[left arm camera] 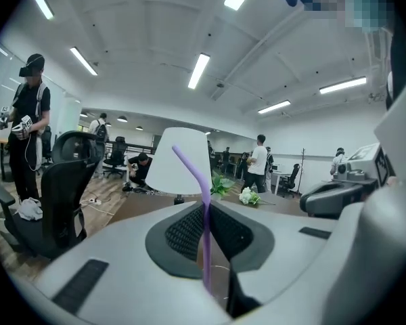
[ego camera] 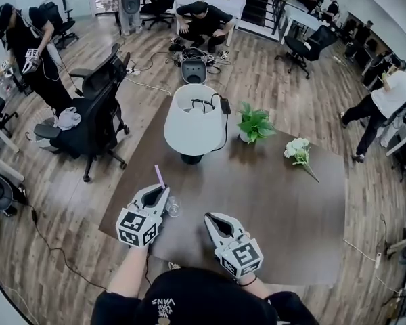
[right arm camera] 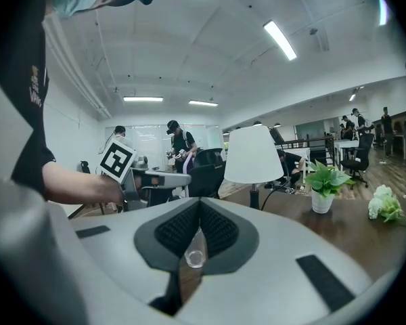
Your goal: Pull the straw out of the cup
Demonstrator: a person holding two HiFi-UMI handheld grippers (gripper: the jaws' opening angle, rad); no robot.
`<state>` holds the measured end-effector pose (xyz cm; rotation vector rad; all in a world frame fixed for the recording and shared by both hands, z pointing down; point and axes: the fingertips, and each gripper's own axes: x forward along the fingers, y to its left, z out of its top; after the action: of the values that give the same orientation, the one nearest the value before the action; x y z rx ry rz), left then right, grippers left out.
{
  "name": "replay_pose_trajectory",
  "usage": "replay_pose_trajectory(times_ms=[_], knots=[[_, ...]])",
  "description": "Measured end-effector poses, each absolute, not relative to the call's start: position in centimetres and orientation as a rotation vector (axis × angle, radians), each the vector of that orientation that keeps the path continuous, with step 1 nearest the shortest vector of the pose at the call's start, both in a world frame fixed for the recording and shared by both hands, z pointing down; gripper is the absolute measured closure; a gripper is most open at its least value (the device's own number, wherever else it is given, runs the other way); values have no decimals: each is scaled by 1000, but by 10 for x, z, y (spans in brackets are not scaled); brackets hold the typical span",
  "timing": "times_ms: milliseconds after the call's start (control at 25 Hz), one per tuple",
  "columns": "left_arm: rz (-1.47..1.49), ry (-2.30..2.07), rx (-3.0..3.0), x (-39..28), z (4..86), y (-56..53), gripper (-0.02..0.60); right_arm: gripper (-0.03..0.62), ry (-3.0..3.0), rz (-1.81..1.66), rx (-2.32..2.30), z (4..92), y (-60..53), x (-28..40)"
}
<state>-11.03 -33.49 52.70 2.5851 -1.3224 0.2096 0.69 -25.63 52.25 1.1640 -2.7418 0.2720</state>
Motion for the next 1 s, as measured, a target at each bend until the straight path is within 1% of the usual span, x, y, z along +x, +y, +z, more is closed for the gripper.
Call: replay_pose_trajectory(times_ms=[600, 1000], knots=[[36, -1407, 2654, -126, 458, -300, 549, 576, -2783, 253, 1095, 515, -245, -7], [-25, -1452, 2646, -136, 445, -279, 549, 576, -2795, 251, 1064, 514, -239, -12]])
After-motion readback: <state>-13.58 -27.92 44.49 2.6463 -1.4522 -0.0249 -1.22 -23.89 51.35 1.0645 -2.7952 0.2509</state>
